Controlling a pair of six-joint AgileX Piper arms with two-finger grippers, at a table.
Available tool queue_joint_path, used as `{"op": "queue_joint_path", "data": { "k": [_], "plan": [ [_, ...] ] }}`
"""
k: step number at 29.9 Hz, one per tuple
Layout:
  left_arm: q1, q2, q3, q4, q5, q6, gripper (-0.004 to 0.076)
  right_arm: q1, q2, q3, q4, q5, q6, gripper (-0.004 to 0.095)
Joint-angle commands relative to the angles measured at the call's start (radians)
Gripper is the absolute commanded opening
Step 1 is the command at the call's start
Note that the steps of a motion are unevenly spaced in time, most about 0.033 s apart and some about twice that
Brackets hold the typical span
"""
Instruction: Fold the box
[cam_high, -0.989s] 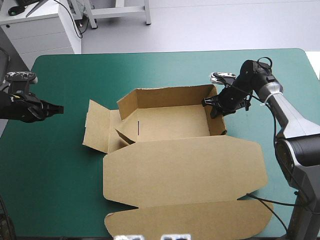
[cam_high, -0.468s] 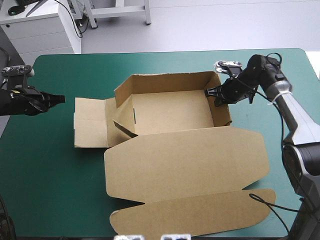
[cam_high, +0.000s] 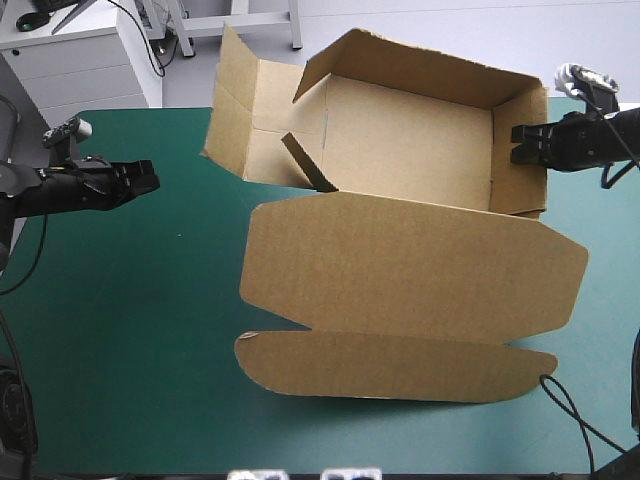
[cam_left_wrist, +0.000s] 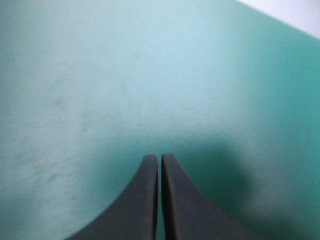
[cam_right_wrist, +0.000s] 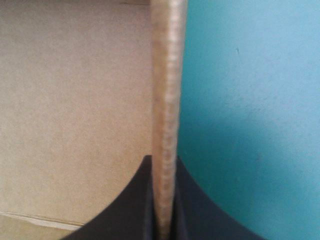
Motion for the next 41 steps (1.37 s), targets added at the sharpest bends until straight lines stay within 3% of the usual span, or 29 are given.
{"op": "queue_joint_path", "data": {
  "k": [1, 8, 16, 27, 34, 41],
  "plan": [
    [-0.002, -0.018, -0.031, -0.343, 0.049, 0.124, 0.0008, -0.016, -0.098, -0.034, 0.086, 0.016, -0.023, -0.0019],
    [-0.041, -0.028, -0.031, -0.587, 0.269, 0.263, -0.0008, -0.014, -0.127, -0.034, 0.184, 0.016, -0.061, -0.0017],
    [-0.059, -0.094, -0.031, -0.577, 0.290, 0.263, -0.0008, 0.042, -0.127, -0.034, 0.176, 0.010, -0.061, -0.0015],
    [-0.059, -0.200, -0.031, -0.465, 0.299, 0.231, -0.0008, 0.195, -0.127, -0.034, 0.134, -0.126, -0.036, -0.0013],
    [-0.059, -0.268, -0.031, -0.430, 0.299, 0.229, -0.0008, 0.282, -0.127, -0.034, 0.012, -0.185, 0.008, -0.0013],
    [-0.059, -0.310, -0.031, -0.383, 0.299, 0.193, -0.0008, 0.346, -0.127, -0.032, -0.006, -0.269, 0.034, -0.0013]
  ]
}}
